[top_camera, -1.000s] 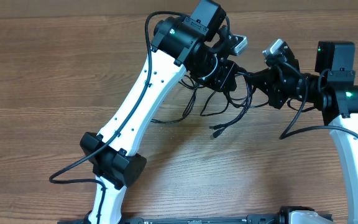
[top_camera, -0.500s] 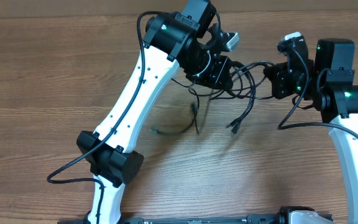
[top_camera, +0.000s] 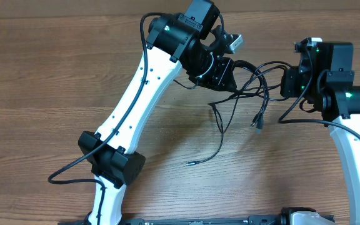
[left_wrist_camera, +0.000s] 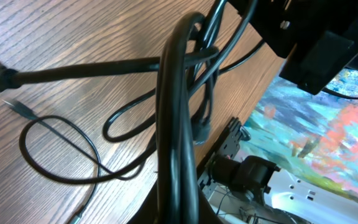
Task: Untangle cables
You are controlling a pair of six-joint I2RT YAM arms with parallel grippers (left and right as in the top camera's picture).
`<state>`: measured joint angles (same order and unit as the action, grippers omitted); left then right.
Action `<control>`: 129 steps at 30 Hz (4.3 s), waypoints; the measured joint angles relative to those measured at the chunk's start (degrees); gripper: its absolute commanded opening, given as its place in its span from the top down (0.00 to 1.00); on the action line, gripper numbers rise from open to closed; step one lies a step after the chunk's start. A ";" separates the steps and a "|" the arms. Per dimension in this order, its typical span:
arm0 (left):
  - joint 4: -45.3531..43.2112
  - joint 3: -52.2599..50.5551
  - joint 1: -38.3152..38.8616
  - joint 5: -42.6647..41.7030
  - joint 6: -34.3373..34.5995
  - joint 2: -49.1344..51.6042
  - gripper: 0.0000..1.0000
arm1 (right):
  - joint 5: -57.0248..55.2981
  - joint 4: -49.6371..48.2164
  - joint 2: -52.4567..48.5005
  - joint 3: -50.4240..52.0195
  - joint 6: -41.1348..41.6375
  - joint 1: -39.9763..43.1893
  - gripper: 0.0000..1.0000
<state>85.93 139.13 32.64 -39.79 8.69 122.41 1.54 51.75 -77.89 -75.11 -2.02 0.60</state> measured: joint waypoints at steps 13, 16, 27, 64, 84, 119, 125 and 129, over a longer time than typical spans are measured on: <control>6.80 0.00 -1.95 8.85 6.14 0.02 0.95 | -0.26 3.61 0.00 0.00 4.02 2.05 0.96; 7.78 0.00 -3.54 9.14 6.99 0.02 0.96 | 0.09 3.76 0.00 0.00 4.59 3.17 0.96; 8.87 0.00 -9.73 9.38 7.93 0.02 0.96 | 5.86 3.93 0.00 0.00 5.03 6.45 0.96; 10.75 0.00 -22.82 24.94 7.30 0.02 0.96 | -1.73 1.81 -0.02 0.02 3.52 12.50 0.21; 9.33 0.00 -15.50 13.22 -4.76 0.02 0.96 | 32.74 4.87 -5.95 0.02 -14.71 11.19 0.00; -12.20 0.00 -10.86 8.48 -41.92 0.02 0.85 | 29.64 2.34 -8.81 0.02 -26.49 -2.25 0.09; -19.87 0.00 -10.86 7.28 -40.72 0.02 0.00 | 26.03 3.52 -8.81 0.02 -26.49 -2.25 0.09; -20.87 0.00 -10.62 7.17 -40.35 0.02 0.00 | 25.11 3.61 -8.81 0.02 -26.51 -2.25 0.09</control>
<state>65.06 139.13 22.02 -32.62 -31.66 122.43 26.65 55.35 -86.70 -75.09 -28.53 -1.65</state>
